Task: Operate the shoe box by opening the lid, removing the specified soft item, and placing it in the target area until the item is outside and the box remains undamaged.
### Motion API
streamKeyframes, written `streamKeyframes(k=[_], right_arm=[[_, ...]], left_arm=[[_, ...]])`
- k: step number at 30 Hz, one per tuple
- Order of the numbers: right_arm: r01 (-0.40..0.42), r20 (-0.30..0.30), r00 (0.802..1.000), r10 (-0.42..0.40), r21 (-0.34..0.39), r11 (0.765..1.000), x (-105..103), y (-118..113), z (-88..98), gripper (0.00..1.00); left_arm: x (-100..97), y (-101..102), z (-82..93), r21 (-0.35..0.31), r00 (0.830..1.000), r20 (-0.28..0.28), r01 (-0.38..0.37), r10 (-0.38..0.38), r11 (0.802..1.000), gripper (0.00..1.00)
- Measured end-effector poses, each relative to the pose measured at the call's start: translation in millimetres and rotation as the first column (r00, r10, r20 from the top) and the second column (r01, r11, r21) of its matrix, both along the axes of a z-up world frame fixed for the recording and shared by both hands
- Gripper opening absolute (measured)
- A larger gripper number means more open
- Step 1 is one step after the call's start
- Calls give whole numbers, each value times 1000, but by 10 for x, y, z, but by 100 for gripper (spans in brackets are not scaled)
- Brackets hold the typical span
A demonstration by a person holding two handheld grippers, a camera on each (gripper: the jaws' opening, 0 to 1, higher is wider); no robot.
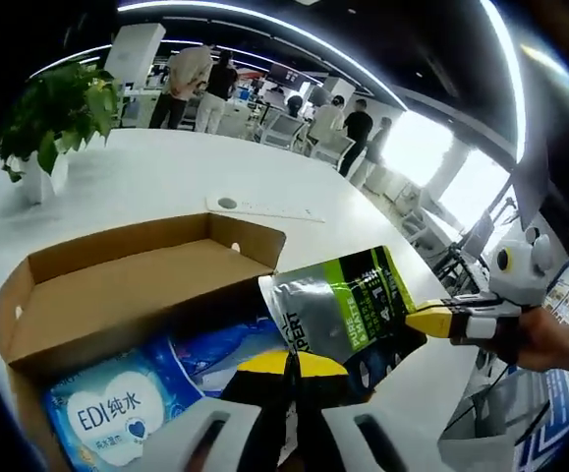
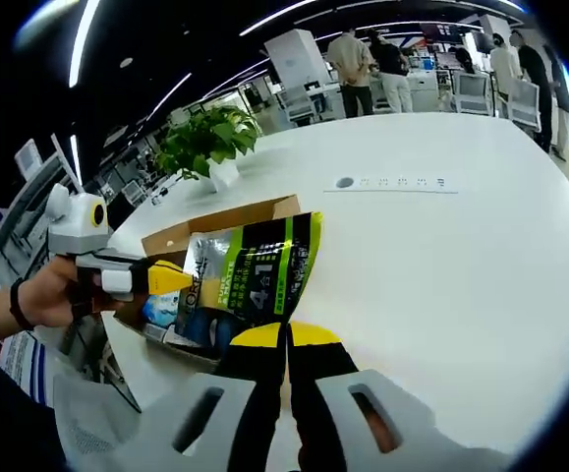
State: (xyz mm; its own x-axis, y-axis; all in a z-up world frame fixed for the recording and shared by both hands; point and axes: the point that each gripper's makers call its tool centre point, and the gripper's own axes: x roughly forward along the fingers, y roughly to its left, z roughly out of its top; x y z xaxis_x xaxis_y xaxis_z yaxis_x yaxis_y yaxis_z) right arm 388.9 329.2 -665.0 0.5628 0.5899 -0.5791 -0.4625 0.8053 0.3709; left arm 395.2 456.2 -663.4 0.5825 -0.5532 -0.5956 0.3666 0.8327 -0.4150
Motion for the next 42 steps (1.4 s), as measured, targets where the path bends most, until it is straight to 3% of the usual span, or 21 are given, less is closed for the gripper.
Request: streamKeyframes(k=[29,42], right_arm=[[163,-13,987,-162,18,987,-383,-975,-84,0],[213,-16,977,-212,28,977,-472,-1349,-108,0]], left_arm=[[-192,-1007,-19,12,987,3,160,-160,987,0],[-284,-1359,-76,31,976,-9,216,-216,976,0]])
